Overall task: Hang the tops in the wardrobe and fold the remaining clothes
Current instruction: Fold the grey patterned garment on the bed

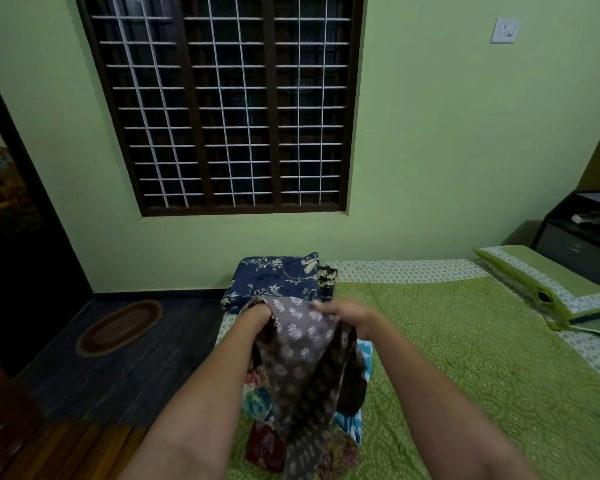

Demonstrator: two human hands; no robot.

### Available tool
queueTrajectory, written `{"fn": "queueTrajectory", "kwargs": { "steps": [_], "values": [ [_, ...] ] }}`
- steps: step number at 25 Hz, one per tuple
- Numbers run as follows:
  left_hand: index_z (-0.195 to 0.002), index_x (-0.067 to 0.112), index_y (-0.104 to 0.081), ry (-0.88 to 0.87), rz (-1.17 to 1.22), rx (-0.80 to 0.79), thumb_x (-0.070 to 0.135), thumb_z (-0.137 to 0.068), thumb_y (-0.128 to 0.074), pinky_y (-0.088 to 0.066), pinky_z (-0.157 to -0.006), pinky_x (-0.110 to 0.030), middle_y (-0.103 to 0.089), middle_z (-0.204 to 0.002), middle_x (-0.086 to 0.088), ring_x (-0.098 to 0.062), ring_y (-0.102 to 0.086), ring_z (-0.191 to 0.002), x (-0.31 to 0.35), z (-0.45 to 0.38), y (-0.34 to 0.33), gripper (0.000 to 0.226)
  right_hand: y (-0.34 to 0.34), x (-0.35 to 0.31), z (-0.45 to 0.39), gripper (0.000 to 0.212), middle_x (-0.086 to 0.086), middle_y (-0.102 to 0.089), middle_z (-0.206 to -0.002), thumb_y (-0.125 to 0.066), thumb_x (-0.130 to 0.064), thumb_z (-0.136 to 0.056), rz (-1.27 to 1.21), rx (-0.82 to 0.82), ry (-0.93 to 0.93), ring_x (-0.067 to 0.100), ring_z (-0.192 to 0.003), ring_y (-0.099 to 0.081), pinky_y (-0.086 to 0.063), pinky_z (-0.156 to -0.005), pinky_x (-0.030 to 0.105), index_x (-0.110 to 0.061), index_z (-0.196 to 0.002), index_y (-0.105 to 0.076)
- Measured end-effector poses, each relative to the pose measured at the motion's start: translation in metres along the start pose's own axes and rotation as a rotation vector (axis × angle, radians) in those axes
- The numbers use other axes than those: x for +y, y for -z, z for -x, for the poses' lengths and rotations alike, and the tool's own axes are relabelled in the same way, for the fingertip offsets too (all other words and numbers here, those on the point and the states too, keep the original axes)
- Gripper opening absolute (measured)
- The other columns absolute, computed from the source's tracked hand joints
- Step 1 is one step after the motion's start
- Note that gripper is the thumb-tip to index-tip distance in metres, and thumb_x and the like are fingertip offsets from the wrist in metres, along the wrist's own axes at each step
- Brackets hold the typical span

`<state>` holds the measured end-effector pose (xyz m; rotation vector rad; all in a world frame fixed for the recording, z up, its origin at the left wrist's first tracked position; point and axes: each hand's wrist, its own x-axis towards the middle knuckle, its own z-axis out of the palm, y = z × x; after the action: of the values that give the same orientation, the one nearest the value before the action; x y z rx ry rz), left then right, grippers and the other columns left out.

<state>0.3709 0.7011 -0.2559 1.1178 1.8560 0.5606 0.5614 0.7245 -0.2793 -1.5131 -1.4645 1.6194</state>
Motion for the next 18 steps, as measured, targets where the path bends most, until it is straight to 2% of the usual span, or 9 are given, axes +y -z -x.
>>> {"fn": "queueTrajectory", "kwargs": {
  "steps": [2,4,6,8,12,14,15,17,18],
  "values": [
    [-0.105,0.003,-0.06,0.035,0.068,-0.043,0.009,-0.094,-0.047,-0.049,-0.081,-0.038,-0.064,-0.1,-0.02,-0.028,-0.057,-0.084,-0.022,-0.027,0.01,0.019,0.02,0.024,-0.009,0.082,0.01,-0.061,-0.125,-0.077,-0.055,-0.066,-0.395,0.148,0.051,0.033,-0.115,-0.057,-0.042,-0.103,0.049,-0.008,-0.129,-0.055],
    [-0.094,0.001,-0.061,0.14,0.419,-0.016,0.018,-0.095,-0.05,-0.05,-0.075,-0.038,-0.065,-0.078,-0.018,-0.029,-0.059,-0.07,-0.048,-0.054,0.027,0.02,0.036,0.04,-0.004,0.064,0.02,-0.065,-0.118,-0.07,-0.042,-0.078,-0.712,0.3,0.008,0.036,-0.102,-0.065,-0.051,-0.091,0.048,0.001,-0.124,-0.056],
    [-0.107,-0.002,-0.061,0.19,0.735,0.079,0.023,-0.094,-0.057,-0.053,-0.077,-0.043,-0.067,-0.094,-0.021,-0.032,-0.063,-0.074,-0.069,-0.07,0.041,0.028,0.048,0.053,0.006,0.047,0.02,-0.067,-0.111,-0.065,-0.034,-0.084,-0.812,0.32,-0.027,0.034,-0.094,-0.067,-0.053,-0.086,0.044,0.0,-0.116,-0.061],
    [-0.112,-0.003,-0.06,0.117,0.817,0.177,0.018,-0.091,-0.064,-0.052,-0.075,-0.04,-0.065,-0.1,-0.021,-0.029,-0.062,-0.071,-0.073,-0.064,0.055,0.031,0.055,0.054,0.017,0.044,0.017,-0.069,-0.101,-0.068,-0.031,-0.08,-0.814,0.285,-0.038,0.031,-0.086,-0.067,-0.052,-0.086,0.042,-0.001,-0.112,-0.062],
    [-0.109,0.005,-0.062,-0.22,1.017,0.032,0.021,-0.089,-0.065,-0.053,-0.083,-0.04,-0.068,-0.099,-0.013,-0.027,-0.065,-0.087,-0.024,-0.036,0.1,0.026,0.082,-0.005,0.041,0.049,0.013,-0.069,-0.1,-0.068,-0.03,-0.077,-0.831,0.242,0.153,0.028,-0.082,-0.068,-0.051,-0.086,0.04,-0.005,-0.119,-0.061],
    [-0.105,0.011,-0.062,-0.406,0.867,-0.009,0.026,-0.087,-0.067,-0.051,-0.085,-0.038,-0.069,-0.101,-0.009,-0.024,-0.065,-0.094,0.005,-0.025,0.119,0.024,0.099,-0.04,0.055,0.03,0.007,-0.071,-0.09,-0.063,-0.036,-0.087,-0.849,0.235,0.281,0.023,-0.074,-0.069,-0.051,-0.083,0.036,-0.009,-0.092,-0.074],
    [-0.099,0.01,-0.063,-0.441,0.656,0.036,0.029,-0.087,-0.067,-0.05,-0.081,-0.036,-0.069,-0.096,-0.007,-0.023,-0.064,-0.09,0.012,-0.024,0.121,0.023,0.103,-0.052,0.061,0.034,0.004,-0.071,-0.078,-0.06,-0.039,-0.09,-0.843,0.258,0.312,0.02,-0.065,-0.068,-0.051,-0.076,0.034,-0.011,-0.075,-0.074],
    [-0.086,0.002,-0.064,-0.46,0.321,0.23,0.036,-0.09,-0.062,-0.048,-0.075,-0.038,-0.066,-0.082,-0.01,-0.023,-0.061,-0.08,0.008,-0.031,0.117,0.035,0.109,-0.06,0.066,0.034,0.004,-0.071,-0.072,-0.058,-0.038,-0.092,-0.838,0.275,0.321,0.02,-0.062,-0.069,-0.051,-0.066,0.033,-0.012,-0.074,-0.071],
    [-0.082,0.002,-0.063,-0.459,0.32,0.317,0.038,-0.092,-0.058,-0.049,-0.075,-0.041,-0.064,-0.079,-0.011,-0.023,-0.059,-0.078,0.003,-0.039,0.115,0.039,0.11,-0.058,0.064,0.03,0.005,-0.072,-0.076,-0.057,-0.036,-0.092,-0.831,0.299,0.326,0.02,-0.066,-0.07,-0.053,-0.065,0.033,-0.011,-0.081,-0.069]
  ]
}}
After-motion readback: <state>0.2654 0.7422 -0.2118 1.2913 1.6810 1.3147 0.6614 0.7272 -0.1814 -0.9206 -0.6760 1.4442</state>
